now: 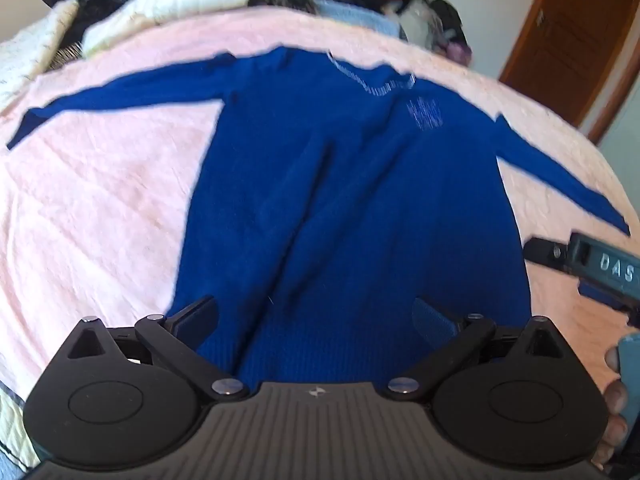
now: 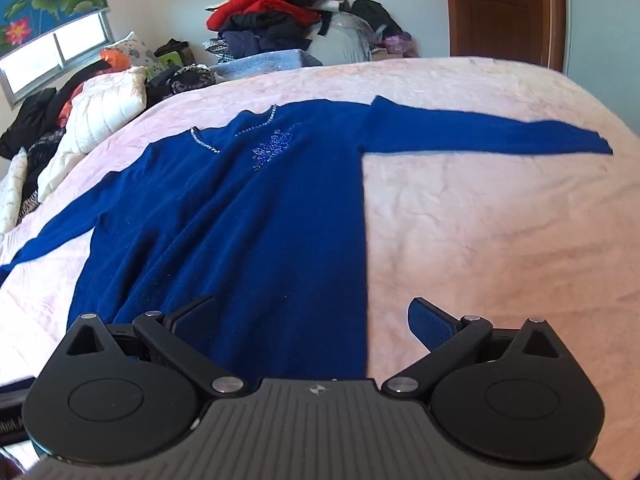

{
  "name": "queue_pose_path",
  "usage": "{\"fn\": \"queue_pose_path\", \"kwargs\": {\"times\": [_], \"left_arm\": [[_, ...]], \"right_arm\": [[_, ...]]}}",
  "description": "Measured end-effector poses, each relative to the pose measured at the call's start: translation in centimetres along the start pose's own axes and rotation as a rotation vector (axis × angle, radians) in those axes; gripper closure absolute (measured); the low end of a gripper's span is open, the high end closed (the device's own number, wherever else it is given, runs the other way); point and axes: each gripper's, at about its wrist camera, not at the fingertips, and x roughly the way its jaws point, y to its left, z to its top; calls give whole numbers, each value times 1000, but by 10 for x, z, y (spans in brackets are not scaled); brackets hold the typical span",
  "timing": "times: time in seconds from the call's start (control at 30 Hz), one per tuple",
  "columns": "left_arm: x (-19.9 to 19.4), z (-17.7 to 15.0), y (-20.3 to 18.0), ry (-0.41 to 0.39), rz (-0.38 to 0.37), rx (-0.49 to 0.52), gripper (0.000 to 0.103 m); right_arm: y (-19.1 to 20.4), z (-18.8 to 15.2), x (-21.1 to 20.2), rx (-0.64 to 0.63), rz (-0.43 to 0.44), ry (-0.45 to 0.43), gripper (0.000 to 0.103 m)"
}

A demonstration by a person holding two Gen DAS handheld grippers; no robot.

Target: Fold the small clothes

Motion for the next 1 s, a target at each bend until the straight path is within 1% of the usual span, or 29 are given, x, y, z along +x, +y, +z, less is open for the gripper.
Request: {"fn": "queue_pose_path", "kwargs": {"times": [0.03,0.07,0.17,0.23,0.3,0.4,0.6,0.67,0.8,0.87,1.0], "left_arm": [[4,2,-3,36,-9,22,0],[7,3,-7,57,-1,41,0],[14,5,-19,43,89,59,0],[22,13,-24,66,107,75,0],[29,21,-30,79,104,83,0],[33,30,-39,46,120,108,0],[25,49,-50,-57,136,185,0],[22,61,-51,-87,146,206,0],[11,84,-43,-148,167,220,0],[6,95,-37,-164,172,208,0],[-12,115,-16,-230,148,192,0]], "right_arm": [[-4,0,1,2,5,13,0],[-5,0,0,-8,6,25,0],[-7,-1,5,-33,23,40,0],[-7,1,8,-34,33,47,0],[-11,5,9,-31,36,48,0],[-17,13,8,-27,25,42,0],[-26,29,7,-19,11,27,0],[-25,35,8,-36,7,21,0],[-14,54,8,-117,12,2,0],[-6,66,7,-158,-5,-7,0],[11,88,5,-206,-35,-32,0]]}}
